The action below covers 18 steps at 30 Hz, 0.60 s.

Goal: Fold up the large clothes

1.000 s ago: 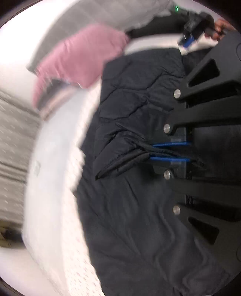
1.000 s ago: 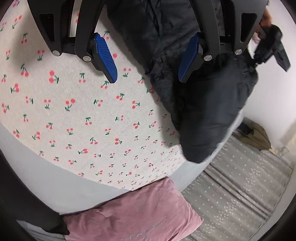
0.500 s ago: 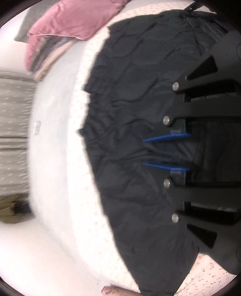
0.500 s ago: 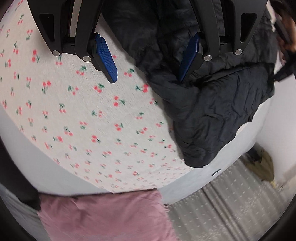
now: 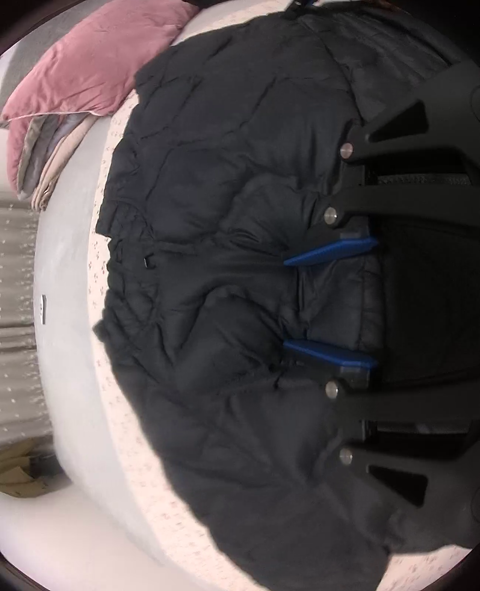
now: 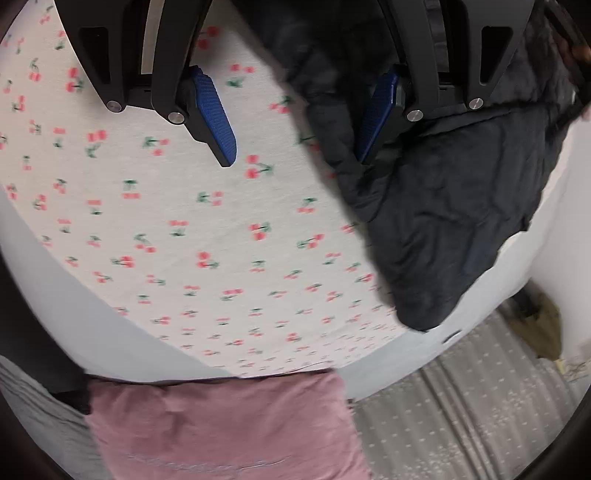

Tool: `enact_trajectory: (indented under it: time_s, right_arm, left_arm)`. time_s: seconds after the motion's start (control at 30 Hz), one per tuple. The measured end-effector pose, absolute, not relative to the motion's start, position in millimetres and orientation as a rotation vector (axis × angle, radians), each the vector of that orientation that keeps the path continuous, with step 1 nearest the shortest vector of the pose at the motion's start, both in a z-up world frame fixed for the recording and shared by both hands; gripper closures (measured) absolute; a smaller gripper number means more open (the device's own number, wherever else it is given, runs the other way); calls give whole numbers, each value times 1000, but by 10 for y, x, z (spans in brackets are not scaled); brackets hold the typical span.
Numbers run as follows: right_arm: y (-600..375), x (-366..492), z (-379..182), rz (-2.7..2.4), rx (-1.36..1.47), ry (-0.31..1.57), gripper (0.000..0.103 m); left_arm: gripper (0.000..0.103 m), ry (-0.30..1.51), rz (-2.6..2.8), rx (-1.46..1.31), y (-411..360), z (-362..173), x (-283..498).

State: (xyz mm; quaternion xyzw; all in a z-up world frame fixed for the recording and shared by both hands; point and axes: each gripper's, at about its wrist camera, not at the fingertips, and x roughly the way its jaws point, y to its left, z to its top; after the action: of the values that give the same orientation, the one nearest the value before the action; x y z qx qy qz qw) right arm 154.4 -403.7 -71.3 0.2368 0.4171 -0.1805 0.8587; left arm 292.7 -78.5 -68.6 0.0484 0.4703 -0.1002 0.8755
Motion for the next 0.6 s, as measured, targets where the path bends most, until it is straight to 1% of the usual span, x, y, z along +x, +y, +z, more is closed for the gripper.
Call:
enact_trajectory:
  time_s: [0.07,0.1,0.13,0.17,0.2,0.23,0.4,0.6]
  right_arm:
    - [-4018,1526,-687,-379,488,881,35]
    - [-4006,1521,-674,-377,485,889,34]
    - [-3994,1518,-655,-368,486,899,34]
    - [-3983,1506,-622,-349,497,906,34]
    - [-3971,1488,-583,-328,512,906,34]
    - [-3955,1472,-545,-314,523,903,34]
    - [-3796,1326,-239,-268,532,864,33]
    - [-3525,1173,73,-228,511,828,31]
  left_arm:
    - [58,995,-213,75,-736,-638,2915]
    - [54,1000,-216,71,-721,-606,2897]
    - [45,1003,-225,64,-699,-560,2871]
    - [40,998,-232,54,-673,-516,2836]
    - [30,985,-233,43,-639,-448,2772]
    - [24,972,-232,36,-612,-396,2734]
    - [22,942,-243,2,-315,-108,2506]
    - [16,963,-214,-72,307,95,2306]
